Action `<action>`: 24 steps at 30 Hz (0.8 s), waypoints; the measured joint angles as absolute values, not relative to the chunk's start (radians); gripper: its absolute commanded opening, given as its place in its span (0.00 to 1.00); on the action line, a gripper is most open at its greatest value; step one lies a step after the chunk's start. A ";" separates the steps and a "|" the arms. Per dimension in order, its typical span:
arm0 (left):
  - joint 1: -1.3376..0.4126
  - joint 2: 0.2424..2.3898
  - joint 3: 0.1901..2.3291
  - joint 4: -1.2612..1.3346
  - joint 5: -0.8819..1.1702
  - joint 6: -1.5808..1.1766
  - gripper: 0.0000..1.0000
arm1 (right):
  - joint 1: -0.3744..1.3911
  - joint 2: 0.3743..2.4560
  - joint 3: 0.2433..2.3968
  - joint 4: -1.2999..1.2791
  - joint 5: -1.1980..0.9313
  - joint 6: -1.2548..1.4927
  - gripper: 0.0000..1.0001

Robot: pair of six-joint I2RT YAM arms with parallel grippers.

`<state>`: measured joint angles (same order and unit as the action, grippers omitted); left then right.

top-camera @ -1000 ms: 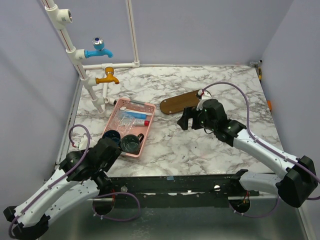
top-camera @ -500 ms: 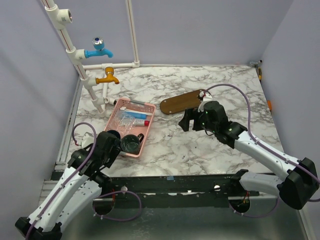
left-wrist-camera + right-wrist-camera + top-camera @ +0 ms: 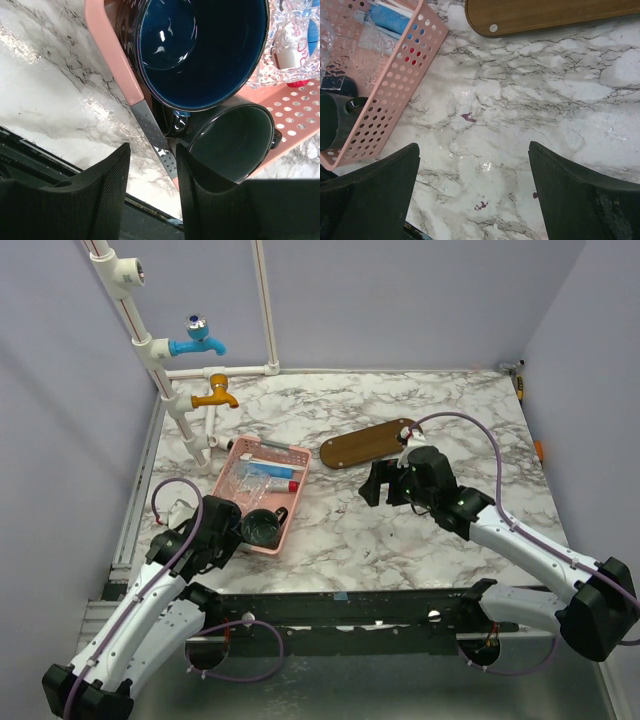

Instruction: Prepare toiletry sets of a toothbrush and toothpaste on the tray

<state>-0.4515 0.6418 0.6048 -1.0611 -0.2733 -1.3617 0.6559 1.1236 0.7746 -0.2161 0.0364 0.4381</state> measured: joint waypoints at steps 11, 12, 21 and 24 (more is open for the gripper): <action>-0.424 0.662 0.592 -1.013 -0.253 -1.316 0.19 | 0.656 1.127 0.765 -0.211 0.045 0.445 0.92; -0.424 0.662 0.592 -1.011 -0.253 -1.312 0.15 | 0.656 1.131 0.765 -0.210 0.046 0.445 0.92; -0.414 0.681 0.592 -0.978 -0.242 -1.258 0.00 | 0.656 1.169 0.765 -0.210 0.049 0.445 0.92; -0.413 0.687 0.592 -0.962 -0.233 -1.225 0.00 | 0.656 1.176 0.765 -0.210 0.051 0.445 0.92</action>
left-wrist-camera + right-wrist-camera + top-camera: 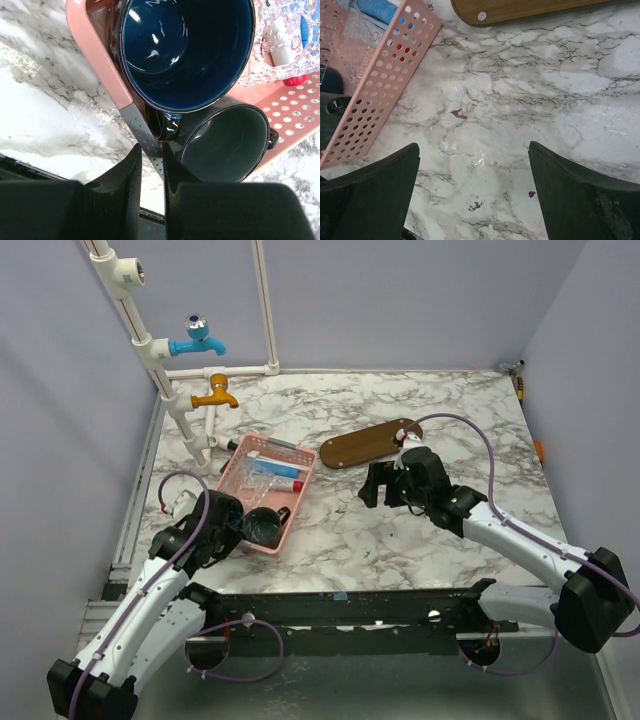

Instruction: Prepare toiletry sets of a toothbrush and toothpaste on the tray

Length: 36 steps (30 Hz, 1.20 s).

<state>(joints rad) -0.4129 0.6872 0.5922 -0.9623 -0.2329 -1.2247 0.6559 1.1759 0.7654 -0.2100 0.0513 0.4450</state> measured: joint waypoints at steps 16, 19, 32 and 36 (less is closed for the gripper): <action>-0.411 0.780 0.614 -0.829 -0.120 -0.973 0.00 | 0.656 1.179 0.768 -0.213 0.088 0.437 0.92; -0.411 0.799 0.624 -0.825 -0.120 -0.945 0.00 | 0.656 1.188 0.788 -0.224 0.123 0.437 0.92; -0.413 0.774 0.628 -0.836 -0.114 -0.895 0.62 | 0.627 1.392 1.034 -0.236 0.307 0.446 0.95; -0.413 0.724 0.628 -0.842 -0.093 -0.871 0.74 | 0.587 1.494 1.122 -0.236 0.321 0.446 0.96</action>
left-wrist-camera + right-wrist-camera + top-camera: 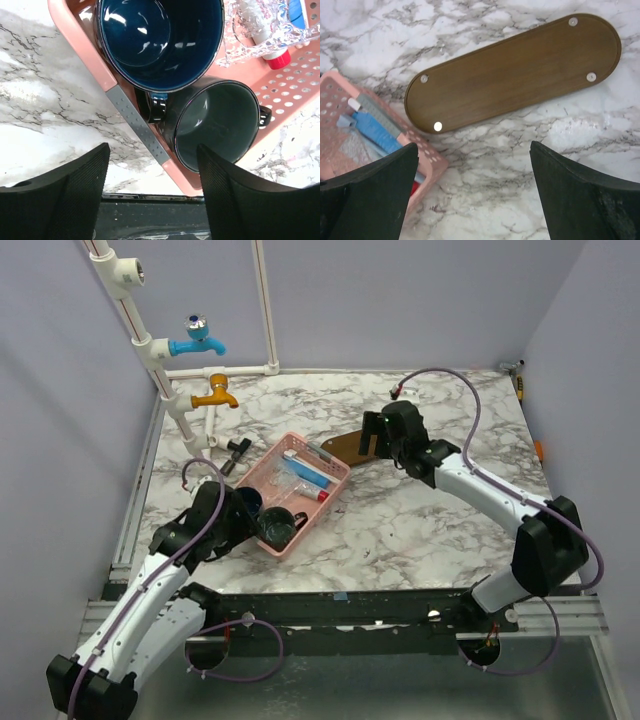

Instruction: Prepare toiletry sets of a toothbrush and toothpaste on the tray

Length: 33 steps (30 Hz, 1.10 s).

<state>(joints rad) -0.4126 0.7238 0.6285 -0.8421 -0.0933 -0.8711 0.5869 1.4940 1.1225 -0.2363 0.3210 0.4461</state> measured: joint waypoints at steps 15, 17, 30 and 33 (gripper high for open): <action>-0.413 0.603 0.712 -0.873 -0.005 -0.762 0.94 | 0.498 1.876 1.505 -0.268 0.325 0.413 0.96; -0.413 0.593 0.714 -0.862 0.025 -0.734 0.98 | 0.493 1.925 1.554 -0.274 0.323 0.403 0.96; -0.413 0.591 0.788 -0.810 0.145 -0.553 0.99 | 0.453 2.270 1.922 -0.351 0.240 0.316 0.96; -0.413 0.606 0.789 -0.805 0.163 -0.537 0.99 | 0.449 2.326 1.981 -0.374 0.208 0.296 0.96</action>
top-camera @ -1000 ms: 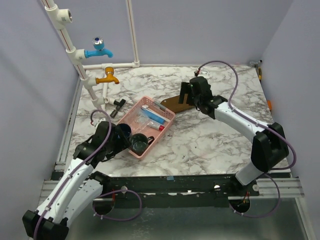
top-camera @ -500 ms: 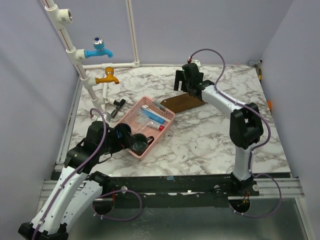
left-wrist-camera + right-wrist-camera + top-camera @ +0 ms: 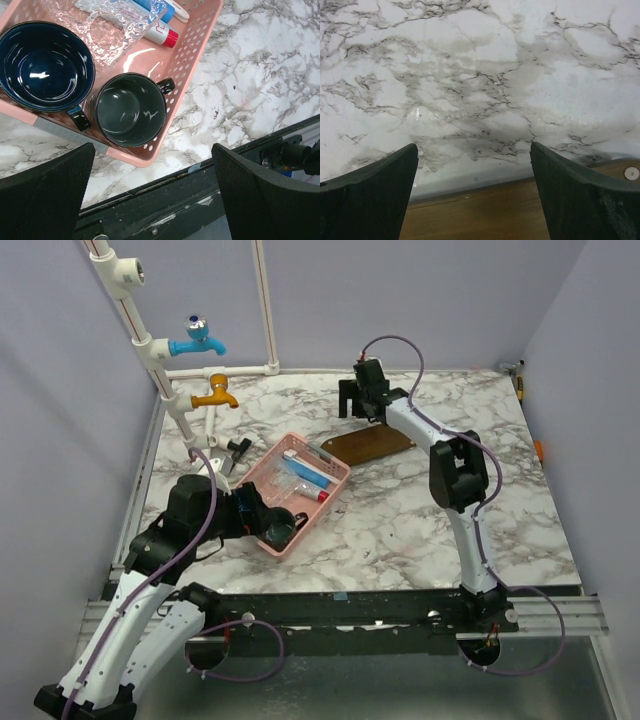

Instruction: Prepare toiletry sets of a toothbrush and toothpaste on the tray

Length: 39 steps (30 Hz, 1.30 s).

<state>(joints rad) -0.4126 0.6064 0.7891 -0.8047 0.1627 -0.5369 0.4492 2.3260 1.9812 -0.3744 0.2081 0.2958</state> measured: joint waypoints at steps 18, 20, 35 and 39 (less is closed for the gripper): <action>-0.414 0.629 0.789 -0.792 0.199 -0.515 0.99 | 0.448 2.375 1.946 -0.424 0.035 0.096 0.97; -0.414 0.625 0.789 -0.792 0.199 -0.515 0.99 | 0.448 2.367 1.924 -0.422 0.033 0.089 0.97; -0.414 0.563 0.789 -0.800 0.216 -0.518 0.99 | 0.446 2.172 1.652 -0.396 0.047 0.101 0.97; -0.414 0.552 0.789 -0.804 0.219 -0.519 0.99 | 0.446 2.107 1.571 -0.381 0.054 0.117 0.97</action>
